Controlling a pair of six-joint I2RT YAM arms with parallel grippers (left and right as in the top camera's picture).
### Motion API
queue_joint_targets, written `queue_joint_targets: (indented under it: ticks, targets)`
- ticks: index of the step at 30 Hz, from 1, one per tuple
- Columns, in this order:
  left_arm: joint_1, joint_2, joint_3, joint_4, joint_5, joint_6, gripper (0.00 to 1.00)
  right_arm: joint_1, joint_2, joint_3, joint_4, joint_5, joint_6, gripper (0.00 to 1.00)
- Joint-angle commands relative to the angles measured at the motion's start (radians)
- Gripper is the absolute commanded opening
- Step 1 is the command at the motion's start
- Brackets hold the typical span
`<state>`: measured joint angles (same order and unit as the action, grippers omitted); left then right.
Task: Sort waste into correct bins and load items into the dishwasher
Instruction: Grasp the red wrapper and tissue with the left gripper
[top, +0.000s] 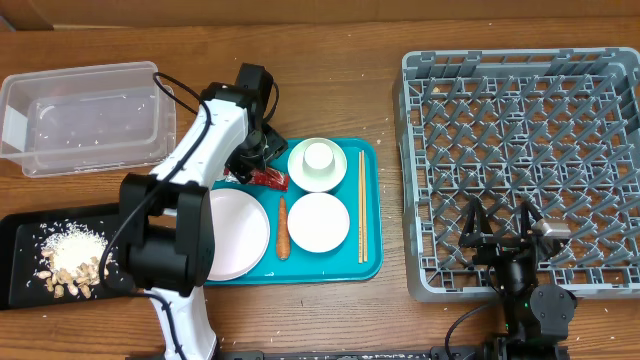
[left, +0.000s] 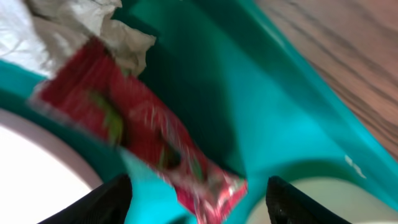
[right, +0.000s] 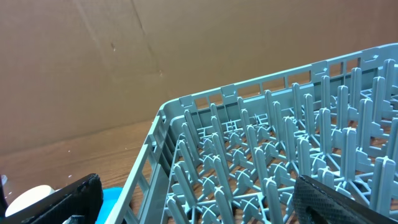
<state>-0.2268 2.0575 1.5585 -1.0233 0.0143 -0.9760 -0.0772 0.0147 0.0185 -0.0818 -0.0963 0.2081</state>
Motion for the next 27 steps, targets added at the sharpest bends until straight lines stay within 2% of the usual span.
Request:
queue_joint_targets:
  ticks: [1, 4, 10, 14, 22, 27]
  targets:
    - [0.006, 0.022, 0.009, 0.011, -0.026, -0.042, 0.70, -0.003, -0.012, -0.010, 0.005, 0.009, -0.006, 1.00]
    - [0.006, 0.022, 0.009, 0.029, -0.034, -0.042, 0.66, -0.003, -0.012, -0.010, 0.005, 0.009, -0.007, 1.00]
    - [0.007, 0.028, 0.009, 0.042, -0.080, -0.080, 0.45, -0.003, -0.012, -0.010, 0.005, 0.009, -0.006, 1.00]
    - [0.008, 0.032, 0.008, 0.045, -0.081, -0.086, 0.38, -0.003, -0.012, -0.010, 0.005, 0.009, -0.007, 1.00]
    - [0.008, 0.029, 0.009, 0.039, -0.067, -0.049, 0.06, -0.003, -0.012, -0.010, 0.005, 0.009, -0.006, 1.00]
    - [0.009, 0.012, 0.030, -0.002, -0.036, -0.040, 0.04, -0.003, -0.012, -0.010, 0.005, 0.009, -0.007, 1.00]
